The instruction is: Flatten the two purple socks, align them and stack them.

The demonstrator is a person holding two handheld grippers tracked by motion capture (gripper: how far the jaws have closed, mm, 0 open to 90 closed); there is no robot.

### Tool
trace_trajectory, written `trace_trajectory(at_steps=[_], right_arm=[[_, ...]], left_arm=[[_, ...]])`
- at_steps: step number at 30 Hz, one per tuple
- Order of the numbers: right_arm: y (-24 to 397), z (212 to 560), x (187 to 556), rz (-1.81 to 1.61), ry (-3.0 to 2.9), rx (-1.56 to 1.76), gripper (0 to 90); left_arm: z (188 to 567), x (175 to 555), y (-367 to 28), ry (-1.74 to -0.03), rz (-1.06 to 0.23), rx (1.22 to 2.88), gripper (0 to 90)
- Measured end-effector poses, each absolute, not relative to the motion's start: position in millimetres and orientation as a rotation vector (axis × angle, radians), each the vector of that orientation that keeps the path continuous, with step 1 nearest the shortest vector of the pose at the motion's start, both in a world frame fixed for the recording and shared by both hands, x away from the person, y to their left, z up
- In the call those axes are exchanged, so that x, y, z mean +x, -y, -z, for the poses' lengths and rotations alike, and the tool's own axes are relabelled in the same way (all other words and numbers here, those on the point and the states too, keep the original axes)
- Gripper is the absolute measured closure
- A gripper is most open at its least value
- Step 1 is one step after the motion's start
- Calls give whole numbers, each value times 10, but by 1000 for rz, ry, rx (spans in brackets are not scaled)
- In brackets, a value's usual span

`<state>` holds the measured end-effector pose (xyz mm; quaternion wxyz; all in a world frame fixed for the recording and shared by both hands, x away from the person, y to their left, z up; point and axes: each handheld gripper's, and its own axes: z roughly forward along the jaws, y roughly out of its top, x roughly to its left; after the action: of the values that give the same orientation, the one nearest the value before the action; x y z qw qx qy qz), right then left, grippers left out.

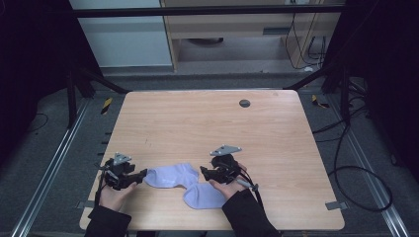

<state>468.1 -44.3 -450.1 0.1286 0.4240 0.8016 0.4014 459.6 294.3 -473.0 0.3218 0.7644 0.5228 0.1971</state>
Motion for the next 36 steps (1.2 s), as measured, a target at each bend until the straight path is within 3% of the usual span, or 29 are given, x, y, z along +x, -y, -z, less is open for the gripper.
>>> trace_trajectory(at_steps=[26,36], right_arm=[[-139,4884,4839,-991,-2457,1235,532],[-152,4914,4838,-960,-2442,1237,751]], left_arm=[[4886,4670,-2861,-1370,-453,2077,606],[4875,4667,-2808,-1371,-435,2090,781]])
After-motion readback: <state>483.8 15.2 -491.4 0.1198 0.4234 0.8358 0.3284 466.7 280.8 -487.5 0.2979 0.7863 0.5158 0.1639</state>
